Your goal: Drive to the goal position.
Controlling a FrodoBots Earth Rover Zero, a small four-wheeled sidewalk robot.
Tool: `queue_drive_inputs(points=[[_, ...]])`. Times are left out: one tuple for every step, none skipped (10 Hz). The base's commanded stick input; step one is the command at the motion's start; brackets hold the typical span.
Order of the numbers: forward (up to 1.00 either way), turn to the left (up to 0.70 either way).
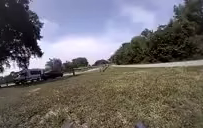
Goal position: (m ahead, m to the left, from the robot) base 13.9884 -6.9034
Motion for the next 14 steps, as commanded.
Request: queue_drive_inputs(points=[[0.00,0.00],[0.00,0.00],[0.00,0.00],[0.00,0.00],[0.30,0.00],[0.45,0.00],[0.45,0.00],[0.45,0.00],[0.45,-0.18],[0.45,-0.27],[0.45,-0.27],[0.45,-0.27],[0.45,-0.27],[0.45,-0.27]])
